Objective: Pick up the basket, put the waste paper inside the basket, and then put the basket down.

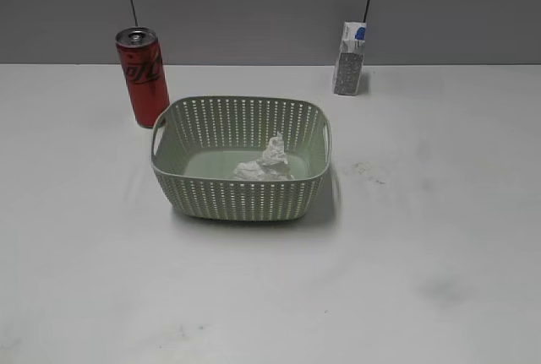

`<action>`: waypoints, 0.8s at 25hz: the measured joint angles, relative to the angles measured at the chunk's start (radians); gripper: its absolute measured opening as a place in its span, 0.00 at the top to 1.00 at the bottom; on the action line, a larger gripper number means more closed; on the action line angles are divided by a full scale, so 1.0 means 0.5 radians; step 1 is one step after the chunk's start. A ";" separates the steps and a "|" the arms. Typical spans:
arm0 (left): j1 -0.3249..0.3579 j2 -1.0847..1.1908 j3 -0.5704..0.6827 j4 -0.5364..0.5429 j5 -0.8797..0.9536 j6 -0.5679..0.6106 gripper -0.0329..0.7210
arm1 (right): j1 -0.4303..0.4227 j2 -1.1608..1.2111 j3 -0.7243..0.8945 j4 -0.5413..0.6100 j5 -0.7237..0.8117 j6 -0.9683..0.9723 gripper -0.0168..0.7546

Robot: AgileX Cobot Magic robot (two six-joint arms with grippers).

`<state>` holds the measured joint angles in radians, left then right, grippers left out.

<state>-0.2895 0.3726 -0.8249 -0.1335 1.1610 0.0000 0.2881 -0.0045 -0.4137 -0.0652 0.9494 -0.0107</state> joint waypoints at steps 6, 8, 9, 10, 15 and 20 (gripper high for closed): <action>0.000 -0.651 0.281 0.000 0.006 0.000 0.18 | 0.000 0.000 0.000 0.006 0.000 0.000 0.24; 0.000 -0.742 0.343 0.004 0.046 0.021 0.18 | 0.000 0.000 0.000 0.010 -0.004 -0.002 0.24; 0.000 -0.737 0.370 0.004 0.051 0.053 0.18 | 0.000 -0.002 0.000 0.012 -0.004 -0.002 0.24; 0.000 -0.729 0.398 0.002 0.034 0.095 0.18 | 0.000 -0.002 0.000 0.012 -0.004 -0.003 0.24; 0.000 -0.728 0.617 -0.025 -0.211 0.161 0.16 | 0.000 -0.002 0.000 0.012 -0.004 -0.007 0.24; 0.002 -0.725 0.651 -0.003 -0.256 0.163 0.21 | 0.000 -0.002 0.000 0.012 -0.004 -0.007 0.24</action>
<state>-0.2883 0.0101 -0.4996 -0.1350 1.0331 0.0813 0.2881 -0.0053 -0.4137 -0.0592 0.9473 -0.0140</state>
